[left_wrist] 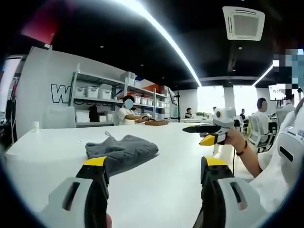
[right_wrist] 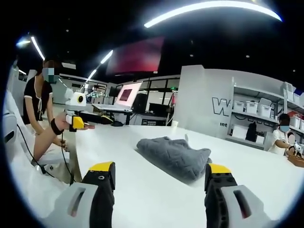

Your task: Open the folded towel by lifting each exposed corner and separating the folded layers until the towel lies flat within the target outline without major curled edges

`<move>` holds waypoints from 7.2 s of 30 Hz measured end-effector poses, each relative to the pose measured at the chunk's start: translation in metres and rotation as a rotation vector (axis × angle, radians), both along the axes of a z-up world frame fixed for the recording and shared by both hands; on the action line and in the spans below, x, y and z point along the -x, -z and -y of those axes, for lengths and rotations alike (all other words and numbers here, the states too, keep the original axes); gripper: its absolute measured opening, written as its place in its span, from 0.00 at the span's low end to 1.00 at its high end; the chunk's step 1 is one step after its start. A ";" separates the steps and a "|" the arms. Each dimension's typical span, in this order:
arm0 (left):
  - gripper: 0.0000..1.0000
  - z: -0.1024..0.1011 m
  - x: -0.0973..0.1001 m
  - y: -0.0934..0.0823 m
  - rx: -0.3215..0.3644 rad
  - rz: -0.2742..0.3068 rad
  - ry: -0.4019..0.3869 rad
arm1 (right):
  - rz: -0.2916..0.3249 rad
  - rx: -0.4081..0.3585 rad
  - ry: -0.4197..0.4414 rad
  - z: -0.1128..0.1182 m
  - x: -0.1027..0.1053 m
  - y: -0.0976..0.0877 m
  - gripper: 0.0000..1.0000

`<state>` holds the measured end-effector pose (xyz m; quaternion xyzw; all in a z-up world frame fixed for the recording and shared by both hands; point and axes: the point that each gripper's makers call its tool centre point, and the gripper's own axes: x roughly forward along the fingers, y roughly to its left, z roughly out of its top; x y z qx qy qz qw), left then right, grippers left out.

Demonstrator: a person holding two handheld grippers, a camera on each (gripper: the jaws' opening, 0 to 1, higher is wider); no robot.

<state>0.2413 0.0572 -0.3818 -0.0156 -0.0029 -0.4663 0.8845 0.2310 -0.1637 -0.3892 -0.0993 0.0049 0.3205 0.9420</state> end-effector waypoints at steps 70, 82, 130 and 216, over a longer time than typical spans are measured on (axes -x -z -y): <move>0.76 0.023 -0.040 0.004 0.009 -0.086 0.037 | -0.038 0.044 0.020 0.007 -0.035 0.003 0.70; 0.75 0.028 -0.041 0.001 -0.004 -0.083 0.044 | -0.030 0.044 0.019 0.007 -0.036 -0.001 0.70; 0.76 0.037 -0.067 -0.001 -0.020 -0.119 0.034 | -0.070 0.018 0.012 0.009 -0.067 -0.005 0.66; 0.71 0.042 -0.098 0.016 -0.021 -0.149 -0.062 | -0.115 -0.081 0.037 0.011 -0.100 -0.005 0.54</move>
